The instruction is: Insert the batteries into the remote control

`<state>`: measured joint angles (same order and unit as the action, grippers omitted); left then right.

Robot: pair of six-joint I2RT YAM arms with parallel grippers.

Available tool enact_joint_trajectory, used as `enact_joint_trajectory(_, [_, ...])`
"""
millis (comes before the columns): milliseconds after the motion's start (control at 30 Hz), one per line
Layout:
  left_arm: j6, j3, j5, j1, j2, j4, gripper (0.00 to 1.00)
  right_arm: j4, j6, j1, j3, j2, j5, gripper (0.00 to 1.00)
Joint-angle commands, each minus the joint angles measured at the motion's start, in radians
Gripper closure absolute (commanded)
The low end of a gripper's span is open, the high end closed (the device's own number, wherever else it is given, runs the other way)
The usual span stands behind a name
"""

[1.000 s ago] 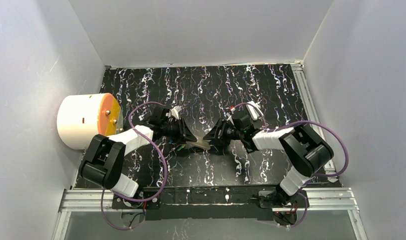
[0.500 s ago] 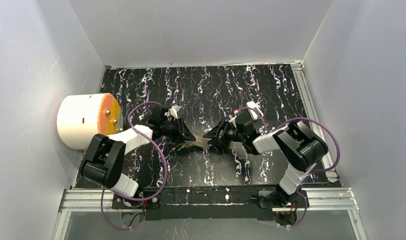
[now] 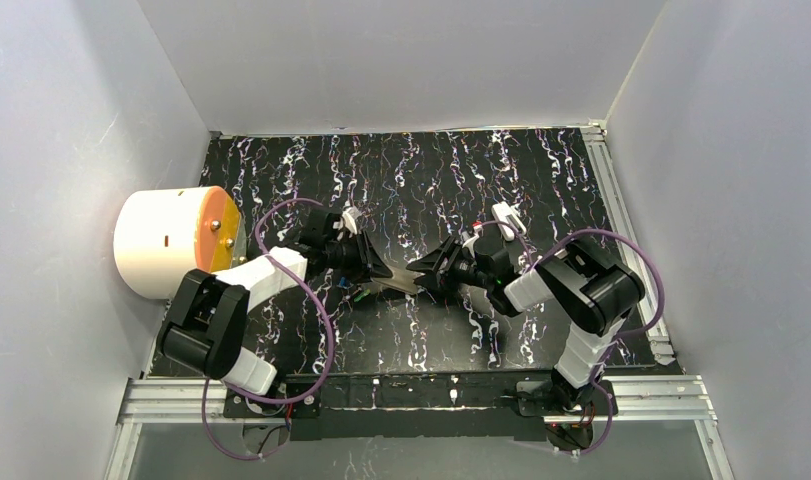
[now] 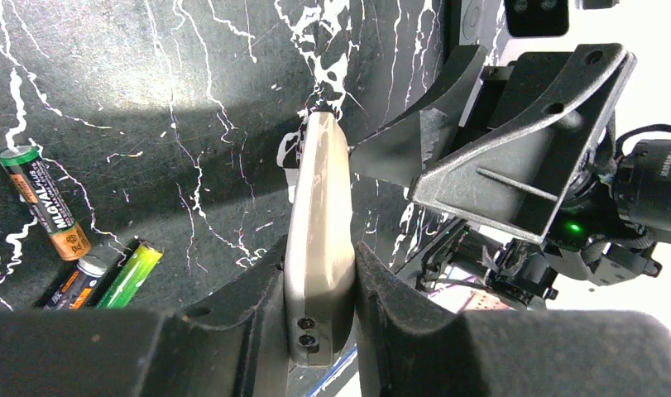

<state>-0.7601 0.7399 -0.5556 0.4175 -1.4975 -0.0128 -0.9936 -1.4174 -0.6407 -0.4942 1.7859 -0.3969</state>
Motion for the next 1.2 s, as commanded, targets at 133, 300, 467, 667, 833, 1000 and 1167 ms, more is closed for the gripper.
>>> enact_joint_trajectory(133, [0.054,0.006,0.212,0.079,-0.057,0.222,1.00,-0.171,0.005,-0.044,-0.068,-0.144,-0.066,0.38])
enact_joint_trajectory(300, [0.073,0.035,0.269,0.080,-0.056,0.286,1.00,-0.052,0.064,-0.014,-0.035,-0.204,-0.032,0.38])
enact_joint_trajectory(467, [0.102,0.071,0.297,0.085,-0.078,0.320,1.00,0.211,0.179,0.021,-0.032,-0.255,0.019,0.37])
enact_joint_trajectory(667, [0.136,0.153,0.338,0.092,-0.092,0.402,1.00,0.551,0.323,0.120,-0.015,-0.298,0.110,0.38])
enact_joint_trajectory(833, [0.185,0.236,0.364,0.093,-0.107,0.469,1.00,0.773,0.441,0.169,-0.059,-0.346,0.186,0.38])
enact_joint_trajectory(1000, [0.266,0.321,0.354,0.093,-0.131,0.526,1.00,0.890,0.528,0.173,-0.116,-0.384,0.212,0.38])
enact_joint_trajectory(1167, [0.335,0.405,0.333,0.094,-0.119,0.577,1.00,1.052,0.636,0.172,-0.193,-0.394,0.268,0.38])
